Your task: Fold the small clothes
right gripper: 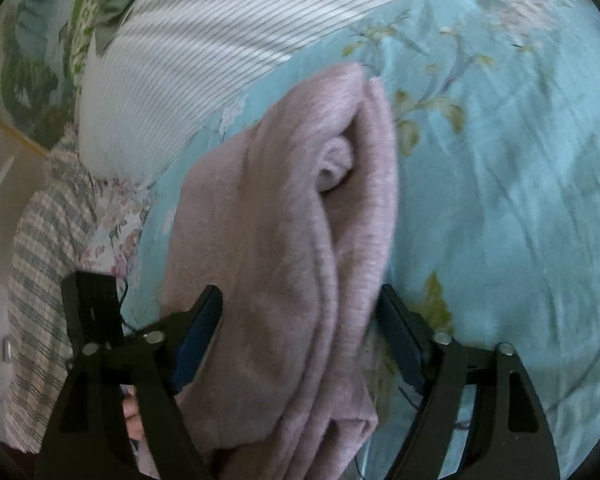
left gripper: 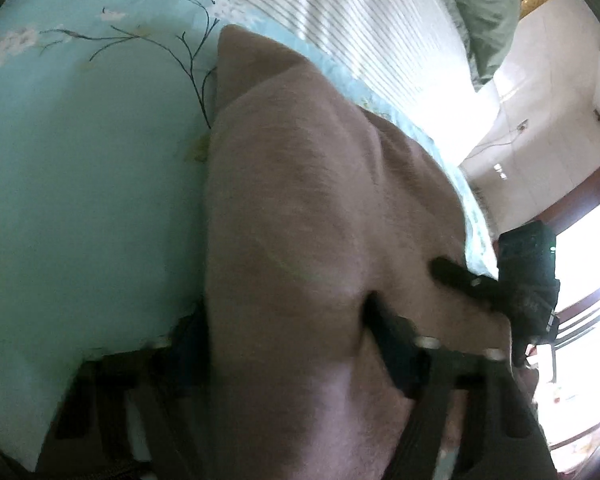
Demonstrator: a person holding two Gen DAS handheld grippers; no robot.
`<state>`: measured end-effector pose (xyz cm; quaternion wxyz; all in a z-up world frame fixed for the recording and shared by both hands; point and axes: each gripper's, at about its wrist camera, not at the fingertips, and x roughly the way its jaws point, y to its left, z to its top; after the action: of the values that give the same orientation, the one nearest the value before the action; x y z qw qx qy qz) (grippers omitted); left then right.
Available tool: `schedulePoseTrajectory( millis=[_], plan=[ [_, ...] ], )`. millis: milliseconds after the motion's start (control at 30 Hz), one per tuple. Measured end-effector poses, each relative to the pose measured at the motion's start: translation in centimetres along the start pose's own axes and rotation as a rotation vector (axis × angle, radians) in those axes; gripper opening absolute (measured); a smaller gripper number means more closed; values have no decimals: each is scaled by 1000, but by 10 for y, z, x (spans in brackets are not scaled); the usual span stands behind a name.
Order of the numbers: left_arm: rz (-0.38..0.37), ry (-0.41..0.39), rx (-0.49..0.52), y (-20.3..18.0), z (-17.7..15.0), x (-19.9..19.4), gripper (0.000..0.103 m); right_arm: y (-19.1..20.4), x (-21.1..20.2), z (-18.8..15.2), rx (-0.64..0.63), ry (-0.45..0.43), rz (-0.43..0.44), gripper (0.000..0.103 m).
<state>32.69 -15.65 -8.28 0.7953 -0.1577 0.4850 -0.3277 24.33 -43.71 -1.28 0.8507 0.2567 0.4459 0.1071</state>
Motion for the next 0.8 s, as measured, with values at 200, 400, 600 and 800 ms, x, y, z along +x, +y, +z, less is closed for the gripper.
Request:
schedulePoseTrajectory(
  millis=[200,400,600,800],
  plan=[
    [-79,-62,-35,-6,-18,-48,38,29,-16,-10,-19,-36,86,35],
    [4,-166,-23,-1,-64,-136,37,85,5,-40,-102,15,213,34],
    [104,-241,-74,27,-106,-199,38,127,52,-72,-138,102,303,34],
    [166,-194,-211,81,-147,-189,45,139,91,-91,-184,191,195,36]
  ],
)
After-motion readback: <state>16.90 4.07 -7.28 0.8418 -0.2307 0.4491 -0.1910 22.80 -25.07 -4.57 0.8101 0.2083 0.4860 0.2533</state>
